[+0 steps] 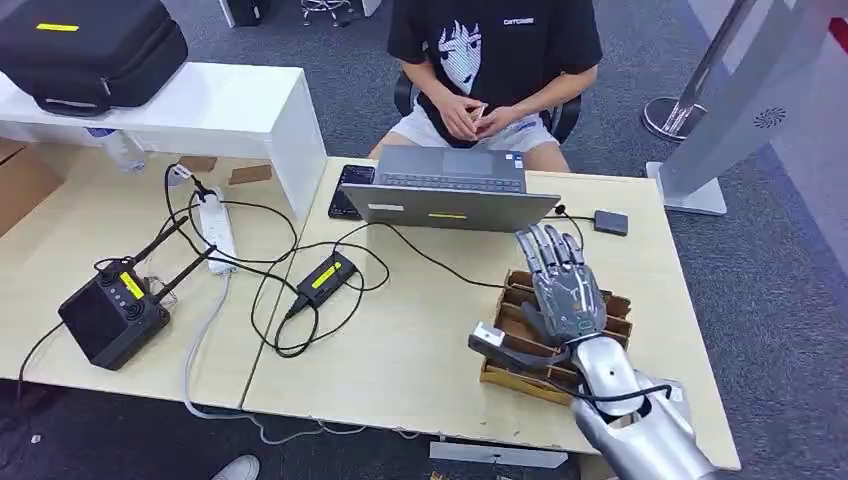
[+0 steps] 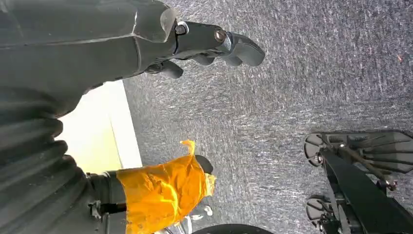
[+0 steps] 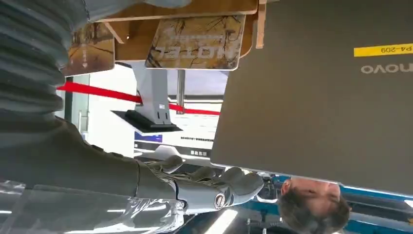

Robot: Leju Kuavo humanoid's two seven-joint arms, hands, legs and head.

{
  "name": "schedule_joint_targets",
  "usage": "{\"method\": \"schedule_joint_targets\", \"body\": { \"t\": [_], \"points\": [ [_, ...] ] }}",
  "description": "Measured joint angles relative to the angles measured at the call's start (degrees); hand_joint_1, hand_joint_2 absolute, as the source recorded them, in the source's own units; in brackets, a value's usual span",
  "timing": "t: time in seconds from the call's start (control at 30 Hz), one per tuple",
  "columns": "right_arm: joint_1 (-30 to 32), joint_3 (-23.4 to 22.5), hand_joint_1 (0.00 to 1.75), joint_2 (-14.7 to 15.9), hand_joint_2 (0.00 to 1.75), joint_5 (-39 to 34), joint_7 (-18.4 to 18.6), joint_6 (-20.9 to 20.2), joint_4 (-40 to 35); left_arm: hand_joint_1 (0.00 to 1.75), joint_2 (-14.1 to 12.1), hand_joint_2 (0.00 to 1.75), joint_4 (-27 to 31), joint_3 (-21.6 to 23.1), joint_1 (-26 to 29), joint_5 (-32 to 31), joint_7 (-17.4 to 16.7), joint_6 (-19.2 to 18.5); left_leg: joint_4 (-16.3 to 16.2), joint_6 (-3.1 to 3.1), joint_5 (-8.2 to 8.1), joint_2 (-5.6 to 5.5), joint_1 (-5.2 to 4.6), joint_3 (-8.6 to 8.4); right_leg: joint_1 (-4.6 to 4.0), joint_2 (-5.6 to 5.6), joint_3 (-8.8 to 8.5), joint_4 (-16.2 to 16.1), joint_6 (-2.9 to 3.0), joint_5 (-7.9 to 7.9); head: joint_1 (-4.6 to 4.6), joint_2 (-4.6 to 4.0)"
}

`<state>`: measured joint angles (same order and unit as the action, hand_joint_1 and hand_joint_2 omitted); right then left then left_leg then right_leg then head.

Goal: Pass the card to the sensor for recognition and then transmit it.

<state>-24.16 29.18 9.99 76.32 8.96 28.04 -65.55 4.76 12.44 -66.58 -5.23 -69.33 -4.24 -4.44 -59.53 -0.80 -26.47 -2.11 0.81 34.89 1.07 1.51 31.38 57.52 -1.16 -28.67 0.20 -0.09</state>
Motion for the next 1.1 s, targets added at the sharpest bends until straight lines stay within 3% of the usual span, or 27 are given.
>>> {"method": "schedule_joint_targets", "body": {
  "t": [0.2, 0.23, 0.3, 0.33, 0.9, 1.1],
  "points": [
    [-0.6, 0.4, 0.03, 0.0, 1.75, 0.0, 0.4, 0.2, 0.9, 0.0, 0.0, 1.75, 0.0, 0.0, 0.0, -0.1, 0.0, 0.0, 0.0, 0.0, 0.0, 0.01, 0.0, -0.02, 0.0, 0.0, -0.01, 0.0, 0.0, 0.0, 0.0, 0.0],
    [-0.7, 0.4, 0.3, 0.0, 1.75, -0.1, 0.4, 0.2, 1.1, 0.0, 0.0, 1.75, 0.0, 0.0, 0.0, -0.2, 0.0, 0.0, 0.0, 0.0, 0.0, 0.01, 0.0, -0.02, 0.0, 0.0, -0.01, 0.0, 0.0, 0.01, 0.0, 0.0],
    [-0.8, 0.4, 1.38, 0.0, 1.75, -0.2, 0.6, 0.3, 1.4, 0.0, 0.0, 1.75, 0.0, 0.0, 0.0, -0.2, 0.0, 0.0, 0.0, 0.0, 0.01, 0.0, 0.0, -0.02, 0.0, 0.0, -0.02, 0.0, -0.01, 0.01, 0.0, 0.0],
    [-0.8, 0.4, 1.66, 0.0, 1.75, -0.2, 0.7, 0.3, 1.6, 0.0, 0.0, 1.75, 0.0, 0.0, 0.0, -0.3, 0.0, 0.0, 0.0, 0.0, 0.01, 0.0, 0.0, -0.02, 0.0, 0.0, -0.02, 0.0, -0.03, 0.02, 0.0, 0.0],
    [-0.8, -0.7, 1.73, 1.6, 1.75, 2.2, 3.8, -2.6, 3.1, 0.0, 0.0, 1.75, 0.0, -0.4, 0.0, -0.3, 0.2, 0.0, 0.0, 0.0, 0.01, -0.01, 0.01, -0.02, 0.0, 0.0, 0.0, 0.0, -0.03, 0.02, 0.0, 0.0],
    [-0.1, -1.4, 1.75, 1.8, 1.75, 2.7, 3.5, -0.7, 2.2, 0.0, 0.0, 1.75, 0.0, -0.6, 0.0, -0.3, 0.3, 0.0, 0.0, 0.01, 0.01, 0.0, 0.0, -0.02, 0.01, 0.0, -0.01, 0.0, -0.03, 0.03, 0.0, 0.0]
  ]
}}
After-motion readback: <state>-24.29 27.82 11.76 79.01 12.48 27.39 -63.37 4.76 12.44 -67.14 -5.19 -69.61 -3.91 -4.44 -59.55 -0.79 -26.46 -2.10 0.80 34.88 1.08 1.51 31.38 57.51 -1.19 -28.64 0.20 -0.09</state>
